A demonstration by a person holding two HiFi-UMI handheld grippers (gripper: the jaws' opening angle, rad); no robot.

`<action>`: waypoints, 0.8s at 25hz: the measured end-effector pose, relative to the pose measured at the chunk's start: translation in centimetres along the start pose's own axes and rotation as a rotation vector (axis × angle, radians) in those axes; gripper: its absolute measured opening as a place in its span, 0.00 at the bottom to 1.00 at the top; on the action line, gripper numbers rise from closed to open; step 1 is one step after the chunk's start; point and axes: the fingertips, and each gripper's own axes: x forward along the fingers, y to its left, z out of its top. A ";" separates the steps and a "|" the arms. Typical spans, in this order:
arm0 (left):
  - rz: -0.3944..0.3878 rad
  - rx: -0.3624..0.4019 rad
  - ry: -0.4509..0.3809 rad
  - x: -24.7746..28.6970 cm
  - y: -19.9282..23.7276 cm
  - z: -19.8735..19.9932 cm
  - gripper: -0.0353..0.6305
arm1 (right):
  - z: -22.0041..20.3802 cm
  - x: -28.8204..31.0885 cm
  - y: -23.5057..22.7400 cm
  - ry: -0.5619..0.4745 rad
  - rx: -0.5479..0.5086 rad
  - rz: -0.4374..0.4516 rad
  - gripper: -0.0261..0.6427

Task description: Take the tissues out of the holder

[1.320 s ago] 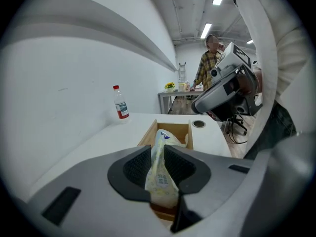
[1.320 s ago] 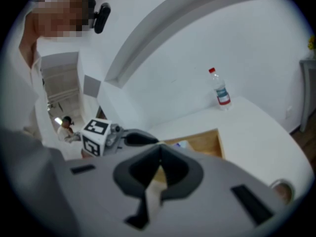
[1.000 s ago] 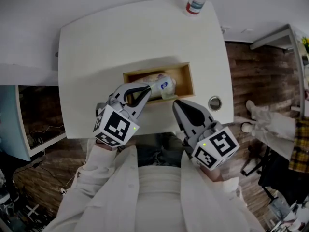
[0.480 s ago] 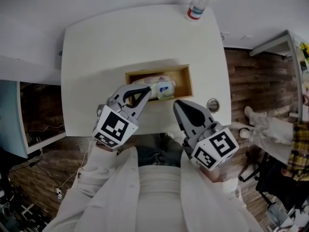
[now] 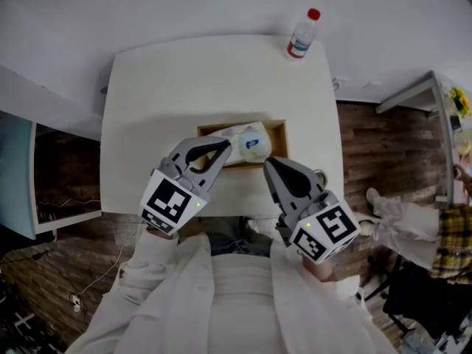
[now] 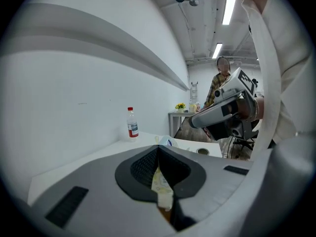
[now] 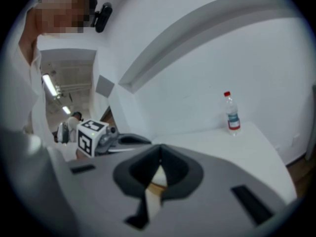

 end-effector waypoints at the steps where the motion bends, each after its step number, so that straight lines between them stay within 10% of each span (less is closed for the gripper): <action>1: 0.007 0.000 -0.013 -0.3 0.0 0.4 0.08 | 0.3 -0.1 0.1 -0.006 -0.009 0.001 0.05; 20: 0.069 -0.314 -0.438 -5.5 1.1 8.7 0.08 | 8.4 -1.2 2.8 -0.165 -0.195 0.064 0.05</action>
